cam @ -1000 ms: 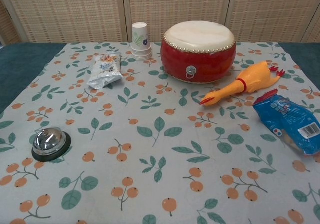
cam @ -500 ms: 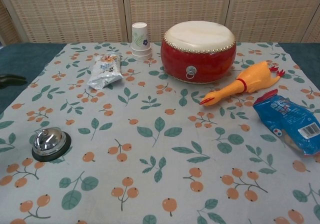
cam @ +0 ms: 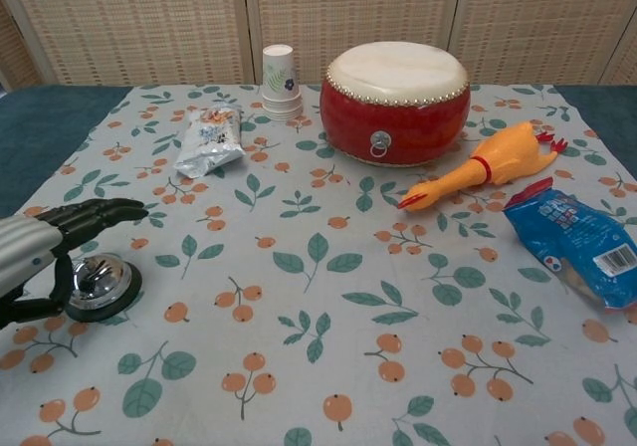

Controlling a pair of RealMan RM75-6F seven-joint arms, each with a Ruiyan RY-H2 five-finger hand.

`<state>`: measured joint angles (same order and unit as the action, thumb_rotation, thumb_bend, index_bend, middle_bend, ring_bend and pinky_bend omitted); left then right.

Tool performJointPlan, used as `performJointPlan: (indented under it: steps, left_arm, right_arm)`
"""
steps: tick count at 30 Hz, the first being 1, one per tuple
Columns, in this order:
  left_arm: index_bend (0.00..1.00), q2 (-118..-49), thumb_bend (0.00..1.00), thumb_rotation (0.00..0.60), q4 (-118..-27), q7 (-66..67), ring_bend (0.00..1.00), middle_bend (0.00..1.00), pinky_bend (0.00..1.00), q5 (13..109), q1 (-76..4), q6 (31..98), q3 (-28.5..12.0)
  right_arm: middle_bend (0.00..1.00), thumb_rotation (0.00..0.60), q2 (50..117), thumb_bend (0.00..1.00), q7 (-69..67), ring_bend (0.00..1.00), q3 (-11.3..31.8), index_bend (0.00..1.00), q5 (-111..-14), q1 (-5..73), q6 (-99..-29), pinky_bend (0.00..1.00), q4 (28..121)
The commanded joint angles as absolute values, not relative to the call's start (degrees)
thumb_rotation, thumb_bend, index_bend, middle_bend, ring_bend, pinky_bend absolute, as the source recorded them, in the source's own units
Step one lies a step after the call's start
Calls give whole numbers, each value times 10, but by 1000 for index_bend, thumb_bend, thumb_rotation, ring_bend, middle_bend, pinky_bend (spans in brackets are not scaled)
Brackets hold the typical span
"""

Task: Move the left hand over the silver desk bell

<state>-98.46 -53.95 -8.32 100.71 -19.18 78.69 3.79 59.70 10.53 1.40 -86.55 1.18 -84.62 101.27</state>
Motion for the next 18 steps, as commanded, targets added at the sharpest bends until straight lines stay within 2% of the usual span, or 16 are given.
performJointPlan:
  steps: [1,7,11,15,18]
  left_arm:
    - [0,-1051,1000,600,-442,-143,0,0,118,1002,-202,769,47]
    - [0,-1104,1000,600,-339,-197,0,0,118,993,-203,740,62]
    - [0,-1119,1000,600,-302,-216,0,0,118,986,-201,738,63]
    - [0,-1109,1000,600,-304,-215,0,0,119,992,-200,791,60]
    - [0,-1070,1000,600,-352,-190,0,0,120,1006,-200,863,57]
  right_arm:
    - [0,600,595,429,103,0,13,0,-867,12,-845,108,1014]
    - [0,600,592,429,101,0,12,0,-863,14,-841,108,1016]
    - [0,600,591,429,99,0,9,0,-867,14,-840,108,1017]
    - [0,600,591,429,100,0,10,0,-864,14,-838,108,1017]
    - [0,600,590,429,99,0,11,0,-861,15,-837,108,1018]
